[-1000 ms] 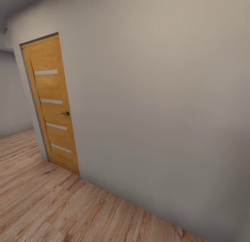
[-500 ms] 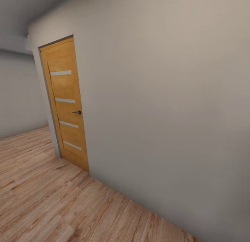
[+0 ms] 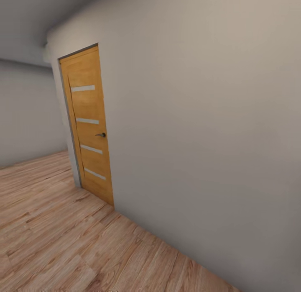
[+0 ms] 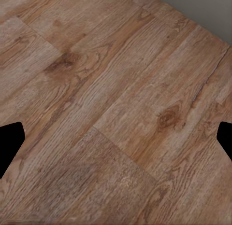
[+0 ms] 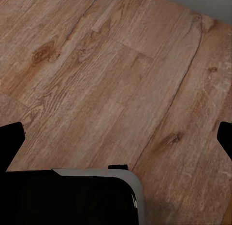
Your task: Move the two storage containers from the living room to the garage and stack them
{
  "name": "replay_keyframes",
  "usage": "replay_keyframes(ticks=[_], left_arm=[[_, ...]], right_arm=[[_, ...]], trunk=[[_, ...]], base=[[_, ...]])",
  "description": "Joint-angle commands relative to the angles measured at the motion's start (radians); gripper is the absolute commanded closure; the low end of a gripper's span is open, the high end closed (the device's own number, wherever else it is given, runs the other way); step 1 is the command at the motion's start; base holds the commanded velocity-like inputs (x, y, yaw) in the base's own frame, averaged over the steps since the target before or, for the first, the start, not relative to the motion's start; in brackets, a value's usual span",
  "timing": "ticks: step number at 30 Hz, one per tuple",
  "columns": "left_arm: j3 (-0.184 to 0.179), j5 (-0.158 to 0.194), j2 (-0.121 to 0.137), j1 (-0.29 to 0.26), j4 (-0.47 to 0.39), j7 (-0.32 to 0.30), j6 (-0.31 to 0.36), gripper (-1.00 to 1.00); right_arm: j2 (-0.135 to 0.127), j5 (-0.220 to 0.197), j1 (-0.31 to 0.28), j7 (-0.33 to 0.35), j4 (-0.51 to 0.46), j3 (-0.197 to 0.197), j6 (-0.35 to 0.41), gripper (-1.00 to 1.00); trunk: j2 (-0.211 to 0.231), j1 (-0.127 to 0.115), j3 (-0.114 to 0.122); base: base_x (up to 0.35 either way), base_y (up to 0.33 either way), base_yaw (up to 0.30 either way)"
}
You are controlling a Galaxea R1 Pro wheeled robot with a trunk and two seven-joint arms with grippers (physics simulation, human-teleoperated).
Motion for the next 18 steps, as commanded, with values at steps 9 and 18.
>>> replay_keyframes(ticks=[9,18], left_arm=[[-0.006,0.01,-0.001,-0.002,0.004,-0.004,-0.006,-1.0],[-0.006,0.01,0.001,-0.002,0.004,-0.002,-0.005,-1.0]], right_arm=[[-0.001,-0.011,0.001,0.004,-0.002,0.007,-0.001,-1.0],[-0.001,-0.012,0.001,0.004,-0.002,0.007,-0.001,-1.0]], trunk=[[-0.001,0.0,-0.001],[-0.001,0.0,-0.001]], base=[[0.001,0.0,0.262],[0.26,0.0,0.019]])
